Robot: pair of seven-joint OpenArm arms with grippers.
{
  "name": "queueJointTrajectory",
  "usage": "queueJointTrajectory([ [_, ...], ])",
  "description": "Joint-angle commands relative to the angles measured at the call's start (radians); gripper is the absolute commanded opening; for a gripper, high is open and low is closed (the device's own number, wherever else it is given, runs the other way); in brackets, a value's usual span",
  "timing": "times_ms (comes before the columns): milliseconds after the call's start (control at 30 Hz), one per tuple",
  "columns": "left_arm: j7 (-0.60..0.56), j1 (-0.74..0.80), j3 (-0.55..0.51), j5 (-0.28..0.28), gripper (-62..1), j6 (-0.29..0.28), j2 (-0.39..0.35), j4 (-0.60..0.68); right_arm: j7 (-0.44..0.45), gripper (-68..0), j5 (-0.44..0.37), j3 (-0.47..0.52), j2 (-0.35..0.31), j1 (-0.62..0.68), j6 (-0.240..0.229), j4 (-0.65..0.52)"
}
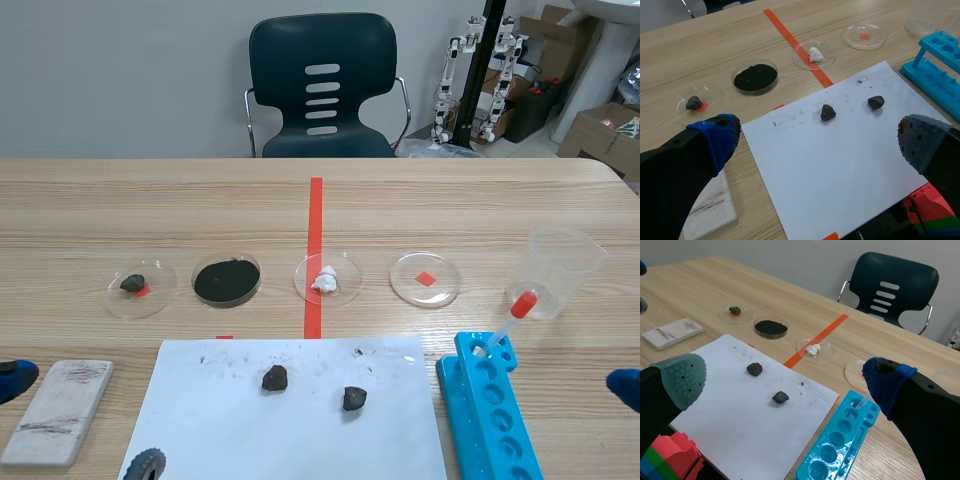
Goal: Return to the home posture
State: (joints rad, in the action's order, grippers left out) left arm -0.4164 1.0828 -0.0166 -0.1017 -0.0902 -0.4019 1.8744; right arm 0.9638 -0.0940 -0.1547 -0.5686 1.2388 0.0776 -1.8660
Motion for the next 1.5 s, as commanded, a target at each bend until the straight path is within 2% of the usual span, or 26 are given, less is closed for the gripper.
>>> queueJointTrajectory([
  [0,-0.013,0.000,-0.006,-0.006,1.4,0.001,0.002,0.020,0.018,0.4,-0.003,0.003,-0.005,-0.004,0.000,-0.020],
  [600,0.028,-0.013,-0.006,-0.006,1.4,0.000,0.002,-0.013,0.018,0.4,-0.003,0.003,-0.005,-0.004,0.000,-0.020],
  [933,0.019,-0.073,-0.004,-0.006,1.4,-0.005,0.003,-0.153,0.018,0.4,-0.003,0.003,-0.005,-0.004,0.000,-0.020],
  [1200,-0.041,-0.108,-0.004,-0.005,1.4,-0.010,0.003,-0.278,0.018,0.4,-0.003,0.003,-0.005,-0.004,0.000,-0.020],
  [1467,-0.039,-0.138,-0.004,-0.006,1.4,-0.011,0.003,-0.338,0.018,0.4,-0.003,0.003,-0.005,-0.004,0.000,-0.020],
])
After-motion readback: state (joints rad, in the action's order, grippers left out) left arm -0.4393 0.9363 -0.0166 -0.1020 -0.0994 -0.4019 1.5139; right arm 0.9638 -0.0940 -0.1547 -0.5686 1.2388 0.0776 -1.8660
